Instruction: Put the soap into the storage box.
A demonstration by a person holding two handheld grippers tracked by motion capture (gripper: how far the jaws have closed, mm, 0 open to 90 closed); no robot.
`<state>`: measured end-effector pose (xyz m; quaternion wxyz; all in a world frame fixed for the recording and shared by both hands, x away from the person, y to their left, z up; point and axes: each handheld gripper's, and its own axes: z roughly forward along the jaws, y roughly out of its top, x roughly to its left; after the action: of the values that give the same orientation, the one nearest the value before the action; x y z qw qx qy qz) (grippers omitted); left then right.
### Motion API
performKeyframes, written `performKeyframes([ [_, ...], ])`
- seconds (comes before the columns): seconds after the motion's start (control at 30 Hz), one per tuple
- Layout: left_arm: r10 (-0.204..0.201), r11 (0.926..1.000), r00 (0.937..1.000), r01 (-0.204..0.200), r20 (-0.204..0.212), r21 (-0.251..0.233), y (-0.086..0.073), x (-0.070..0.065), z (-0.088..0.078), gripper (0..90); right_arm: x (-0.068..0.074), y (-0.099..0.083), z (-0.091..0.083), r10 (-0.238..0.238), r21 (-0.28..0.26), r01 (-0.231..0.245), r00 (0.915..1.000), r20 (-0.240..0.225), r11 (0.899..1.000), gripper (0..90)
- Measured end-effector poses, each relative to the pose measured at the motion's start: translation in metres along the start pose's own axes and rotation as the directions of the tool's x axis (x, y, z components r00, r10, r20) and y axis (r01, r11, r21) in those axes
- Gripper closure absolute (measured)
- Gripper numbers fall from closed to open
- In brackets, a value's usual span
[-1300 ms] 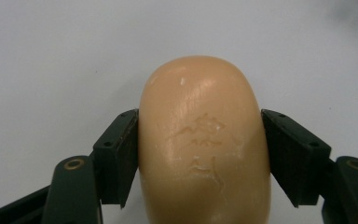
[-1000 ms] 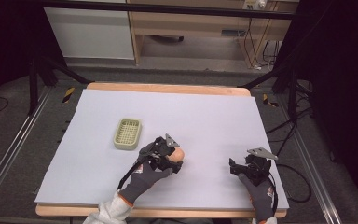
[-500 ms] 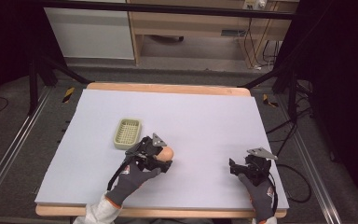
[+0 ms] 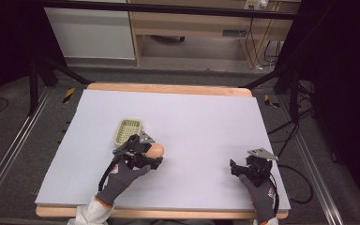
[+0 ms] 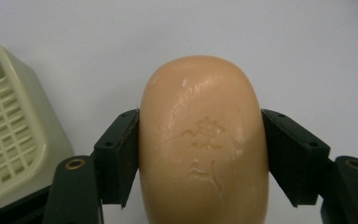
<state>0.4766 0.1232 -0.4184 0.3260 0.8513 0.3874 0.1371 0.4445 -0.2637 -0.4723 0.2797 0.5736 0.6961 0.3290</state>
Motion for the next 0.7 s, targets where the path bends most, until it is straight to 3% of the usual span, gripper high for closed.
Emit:
performKeyframes([
  [0.37,-0.039,0.9989,0.9982,0.038,-0.045,-0.026,-0.002,0.021,-0.012,31.4,0.000,0.000,-0.002,-0.004,-0.008,0.004,1.0000,-0.006,1.000,6.2],
  [0.7,-0.067,0.9970,0.9963,0.064,-0.054,-0.044,0.000,0.034,-0.018,31.5,0.001,0.000,-0.002,-0.009,-0.008,0.009,0.9999,-0.005,1.000,6.3],
])
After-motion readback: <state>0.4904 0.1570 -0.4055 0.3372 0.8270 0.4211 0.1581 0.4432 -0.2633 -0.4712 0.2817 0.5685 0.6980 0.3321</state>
